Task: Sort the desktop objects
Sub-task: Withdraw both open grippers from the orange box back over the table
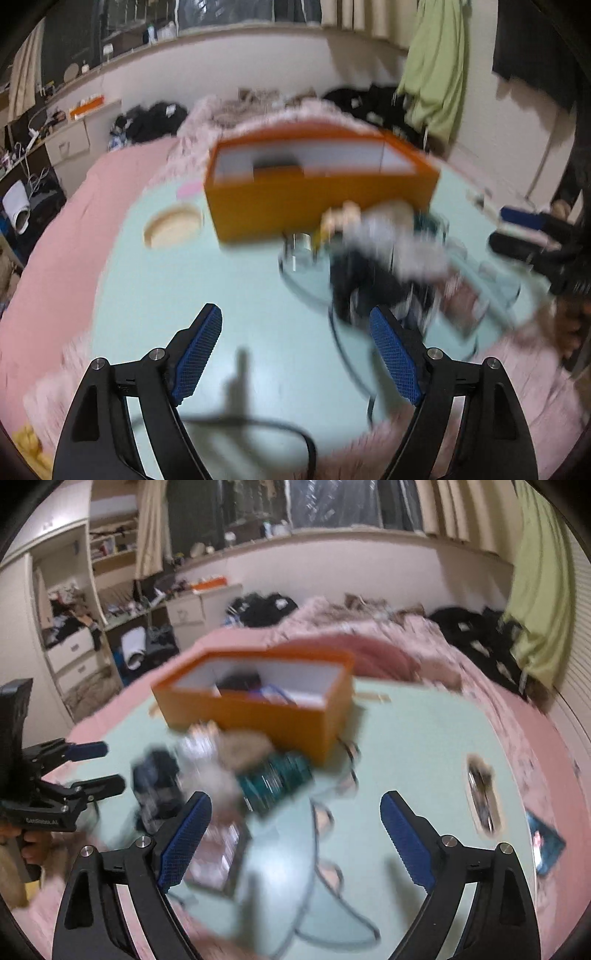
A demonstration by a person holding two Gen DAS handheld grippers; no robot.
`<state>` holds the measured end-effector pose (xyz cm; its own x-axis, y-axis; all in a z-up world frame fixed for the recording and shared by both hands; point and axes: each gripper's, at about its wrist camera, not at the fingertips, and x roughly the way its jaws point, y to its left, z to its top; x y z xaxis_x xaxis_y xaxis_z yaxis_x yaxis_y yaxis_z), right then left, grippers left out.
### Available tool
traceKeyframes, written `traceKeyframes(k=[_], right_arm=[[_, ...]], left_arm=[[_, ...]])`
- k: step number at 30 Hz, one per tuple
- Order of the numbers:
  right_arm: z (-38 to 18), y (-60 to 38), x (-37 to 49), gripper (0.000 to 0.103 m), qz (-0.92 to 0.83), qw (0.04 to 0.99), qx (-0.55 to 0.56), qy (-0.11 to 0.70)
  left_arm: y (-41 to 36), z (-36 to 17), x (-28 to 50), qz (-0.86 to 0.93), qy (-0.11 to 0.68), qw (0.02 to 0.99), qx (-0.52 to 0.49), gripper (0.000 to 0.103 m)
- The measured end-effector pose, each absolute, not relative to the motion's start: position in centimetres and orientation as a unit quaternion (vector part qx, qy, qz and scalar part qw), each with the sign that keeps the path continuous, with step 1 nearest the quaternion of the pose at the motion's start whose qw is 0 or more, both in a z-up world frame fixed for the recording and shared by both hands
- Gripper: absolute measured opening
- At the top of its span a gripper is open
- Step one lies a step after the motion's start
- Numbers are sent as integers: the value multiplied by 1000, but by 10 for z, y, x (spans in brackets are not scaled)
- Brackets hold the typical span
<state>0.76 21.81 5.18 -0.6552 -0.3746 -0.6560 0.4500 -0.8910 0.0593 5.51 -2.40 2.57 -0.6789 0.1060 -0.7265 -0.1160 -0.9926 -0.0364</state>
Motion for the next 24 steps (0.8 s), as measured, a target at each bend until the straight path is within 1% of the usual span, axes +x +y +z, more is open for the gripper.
traceKeyframes(k=[4, 6, 7, 8, 9, 12, 24], right_arm=[[30, 227, 10, 93, -898, 220, 379, 41], [22, 226, 11, 93, -898, 208, 383, 51], [19, 223, 15, 94, -902, 200, 377, 66], [17, 219, 17, 96, -903, 194, 374, 81], [15, 214, 18, 98, -904, 189, 371, 98], [13, 213, 19, 102, -902, 196, 372, 96], [11, 214, 20, 102, -904, 195, 368, 92]], left_arm=[[-18, 6, 57, 906, 11, 56, -418, 82], [-18, 4, 55, 905, 7, 58, -420, 85], [-19, 4, 54, 906, 8, 55, -421, 90], [-20, 2, 53, 905, 6, 53, -422, 100], [-20, 1, 52, 903, 5, 50, -426, 103], [-20, -1, 53, 908, 5, 50, -416, 103], [-21, -1, 55, 911, 4, 49, -410, 103]])
